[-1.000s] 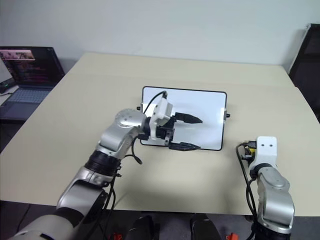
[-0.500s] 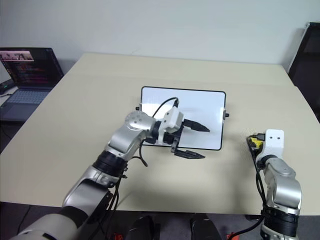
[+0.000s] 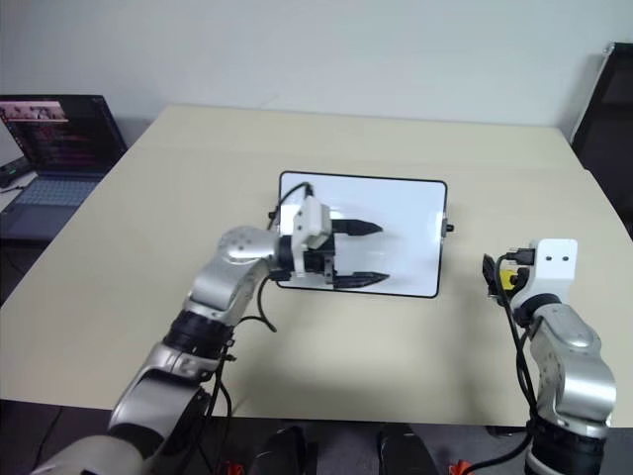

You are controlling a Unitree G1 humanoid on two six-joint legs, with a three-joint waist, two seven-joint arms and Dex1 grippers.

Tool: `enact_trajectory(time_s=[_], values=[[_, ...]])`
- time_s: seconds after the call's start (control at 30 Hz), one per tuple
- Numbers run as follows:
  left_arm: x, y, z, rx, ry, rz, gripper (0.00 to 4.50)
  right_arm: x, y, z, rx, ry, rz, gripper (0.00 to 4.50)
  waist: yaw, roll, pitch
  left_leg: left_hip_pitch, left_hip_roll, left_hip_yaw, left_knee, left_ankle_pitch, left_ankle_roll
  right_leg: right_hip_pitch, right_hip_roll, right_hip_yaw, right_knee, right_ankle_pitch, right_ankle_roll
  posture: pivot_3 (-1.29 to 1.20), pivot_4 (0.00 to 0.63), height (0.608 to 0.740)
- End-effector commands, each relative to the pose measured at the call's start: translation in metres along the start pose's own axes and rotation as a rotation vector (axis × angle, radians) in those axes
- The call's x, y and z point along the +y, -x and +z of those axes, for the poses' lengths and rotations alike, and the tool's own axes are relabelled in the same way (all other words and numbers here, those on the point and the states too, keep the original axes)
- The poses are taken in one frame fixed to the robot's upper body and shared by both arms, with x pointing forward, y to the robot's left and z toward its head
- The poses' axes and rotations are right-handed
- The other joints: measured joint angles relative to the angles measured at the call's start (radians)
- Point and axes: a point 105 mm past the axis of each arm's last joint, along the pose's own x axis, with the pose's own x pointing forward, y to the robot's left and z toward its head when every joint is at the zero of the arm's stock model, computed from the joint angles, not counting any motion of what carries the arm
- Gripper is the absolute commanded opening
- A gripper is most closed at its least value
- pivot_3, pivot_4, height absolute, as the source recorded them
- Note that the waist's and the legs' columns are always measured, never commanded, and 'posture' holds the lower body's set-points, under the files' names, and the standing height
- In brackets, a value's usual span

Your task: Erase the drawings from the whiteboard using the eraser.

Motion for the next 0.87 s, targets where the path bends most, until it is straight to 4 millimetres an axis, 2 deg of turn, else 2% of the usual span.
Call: enact_trajectory(time_s=[0.03, 0.07, 0.1, 0.17, 0.27, 0.37, 0.47, 0.63, 0.87], values=[[0.013, 0.030, 0.015, -0.051, 0.029, 0.290, 4.50, 0.025, 0.026, 0.011, -0.100, 0.008, 0.066, 4.46, 0.000, 0.001, 0.000, 0.000, 0.000, 0.000, 0.000, 0.000, 0.000, 0.000, 0.000, 0.000, 0.000, 0.000, 0.000, 0.00, 0.150, 0.740], [0.013, 0.042, 0.014, -0.066, 0.063, 0.399, 4.50, 0.023, 0.032, 0.005, -0.117, 0.029, 0.028, 4.46, 0.000, 0.001, 0.000, 0.000, 0.000, 0.000, -0.001, 0.000, 0.000, 0.000, 0.000, 0.000, 0.000, 0.000, 0.000, 0.00, 0.150, 0.740], [0.014, 0.061, 0.009, -0.085, 0.127, 0.548, 4.50, 0.026, 0.040, -0.002, -0.146, 0.048, 0.008, 4.46, 0.000, 0.001, -0.001, 0.000, 0.000, 0.000, -0.001, 0.000, 0.000, 0.000, 0.000, 0.000, 0.000, -0.001, 0.000, 0.00, 0.150, 0.740], [0.014, 0.104, -0.005, -0.060, 0.136, 0.835, 4.50, 0.024, 0.053, -0.024, -0.156, 0.104, -0.080, 4.46, 0.002, 0.000, -0.001, 0.000, 0.000, 0.000, -0.001, 0.000, 0.000, 0.001, -0.001, 0.000, 0.000, -0.001, 0.000, 0.00, 0.150, 0.740], [0.005, 0.143, -0.029, 0.054, 0.121, 1.070, 4.50, 0.030, 0.066, -0.045, -0.165, 0.105, -0.053, 4.46, 0.001, 0.000, -0.001, 0.002, 0.000, 0.000, -0.001, 0.000, 0.000, 0.001, -0.001, 0.000, 0.000, -0.001, -0.001, 0.00, 0.150, 0.740], [-0.006, 0.173, -0.053, 0.176, 0.133, 1.222, 4.50, 0.027, 0.067, -0.052, -0.185, 0.034, -0.064, 4.46, -0.001, -0.002, 0.000, 0.006, 0.000, 0.001, 0.004, 0.000, 0.000, 0.005, -0.001, 0.001, 0.000, -0.001, -0.008, 0.00, 0.150, 0.740], [-0.006, 0.182, -0.059, 0.196, 0.146, 1.278, 4.50, 0.025, 0.062, -0.052, -0.201, 0.014, -0.049, 4.46, -0.003, -0.007, 0.000, 0.009, -0.001, 0.002, 0.005, -0.003, -0.006, 0.003, -0.003, 0.002, -0.005, -0.001, -0.009, 0.00, 0.150, 0.740], [-0.001, 0.170, -0.057, 0.182, 0.143, 1.236, 4.50, 0.017, 0.059, -0.047, -0.203, 0.026, -0.044, 4.46, -0.003, -0.008, -0.001, 0.008, -0.001, 0.003, 0.004, -0.002, -0.003, 0.005, -0.007, 0.001, -0.022, 0.000, -0.010, 0.00, 0.150, 0.740], [-0.006, 0.168, -0.069, 0.212, 0.169, 1.227, 4.50, 0.012, 0.062, -0.043, -0.185, 0.031, -0.047, 4.46, -0.003, -0.009, -0.003, 0.008, -0.002, 0.008, 0.004, 0.001, 0.001, 0.004, -0.010, 0.002, -0.021, 0.002, -0.009, 0.00, 0.150, 0.740]])
